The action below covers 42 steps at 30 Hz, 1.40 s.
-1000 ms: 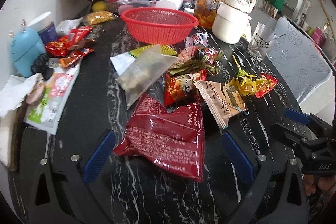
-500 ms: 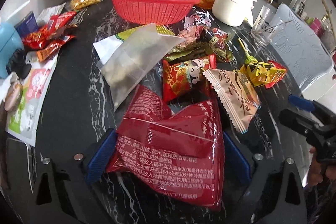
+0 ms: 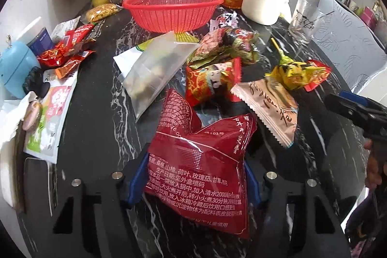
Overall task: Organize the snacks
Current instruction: 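Lift the red bag with the left tool while the right tool grasps the red-orange packet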
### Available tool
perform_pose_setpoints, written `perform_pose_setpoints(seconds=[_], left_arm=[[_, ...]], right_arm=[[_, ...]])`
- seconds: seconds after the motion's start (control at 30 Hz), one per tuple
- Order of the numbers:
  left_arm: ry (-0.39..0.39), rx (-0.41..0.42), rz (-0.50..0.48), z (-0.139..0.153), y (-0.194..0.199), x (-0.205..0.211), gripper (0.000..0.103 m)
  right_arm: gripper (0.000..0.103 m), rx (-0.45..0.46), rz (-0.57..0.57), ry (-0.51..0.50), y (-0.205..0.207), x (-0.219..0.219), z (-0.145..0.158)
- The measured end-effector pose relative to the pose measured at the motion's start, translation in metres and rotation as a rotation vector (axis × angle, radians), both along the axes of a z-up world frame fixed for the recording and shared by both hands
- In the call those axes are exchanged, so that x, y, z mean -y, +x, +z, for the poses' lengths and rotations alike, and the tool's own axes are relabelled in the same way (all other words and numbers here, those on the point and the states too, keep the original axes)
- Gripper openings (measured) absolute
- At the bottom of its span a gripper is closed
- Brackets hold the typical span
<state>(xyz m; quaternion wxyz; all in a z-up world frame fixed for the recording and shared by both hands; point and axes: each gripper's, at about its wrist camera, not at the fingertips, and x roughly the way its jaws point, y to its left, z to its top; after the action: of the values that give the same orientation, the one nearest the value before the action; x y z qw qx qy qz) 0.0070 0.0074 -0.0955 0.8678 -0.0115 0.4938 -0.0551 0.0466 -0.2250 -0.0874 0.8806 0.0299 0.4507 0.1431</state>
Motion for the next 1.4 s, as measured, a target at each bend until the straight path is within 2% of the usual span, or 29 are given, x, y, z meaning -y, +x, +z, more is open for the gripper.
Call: perform_pose_setpoints(seconds=[0.2,0.4,0.53,0.77,0.97,1.17,1.2,1.27,1.4], left_arm=[[0.003,0.028,0.016,0.021,-0.011,0.004,0.066],[-0.021,0.081,0.023,0.042,-0.012,0.009,0.066],[-0.038,0.099,0.014,0.047,-0.004,0.014,0.066],[-0.075,0.104,-0.007,0.049,0.016,0.027,0.066],[-0.069,0.094,-0.019,0.047,0.031,0.034,0.066],[-0.06,0.085,-0.02,0.044,0.043,0.036,0.066],[-0.062,0.081,-0.021,0.044,0.045,0.036,0.066],[-0.068,0.075,-0.022,0.043,0.047,0.035,0.066],[-0.07,0.068,-0.016,0.041,0.05,0.033,0.066]], right_arm=[[0.103,0.012,-0.038,-0.02,0.003,0.014,0.004],[0.103,0.022,-0.03,-0.02,0.005,0.017,0.004],[0.103,0.018,-0.04,-0.02,0.011,0.018,0.001],[0.096,0.006,-0.062,0.024,0.029,0.031,-0.001],[0.083,-0.033,-0.04,0.068,0.047,0.031,-0.01],[0.07,-0.056,-0.066,0.11,0.065,0.035,-0.021],[0.064,-0.055,-0.065,0.112,0.066,0.035,-0.021],[0.045,-0.056,-0.062,0.121,0.071,0.035,-0.021],[0.034,-0.037,-0.038,0.135,0.071,0.032,-0.019]])
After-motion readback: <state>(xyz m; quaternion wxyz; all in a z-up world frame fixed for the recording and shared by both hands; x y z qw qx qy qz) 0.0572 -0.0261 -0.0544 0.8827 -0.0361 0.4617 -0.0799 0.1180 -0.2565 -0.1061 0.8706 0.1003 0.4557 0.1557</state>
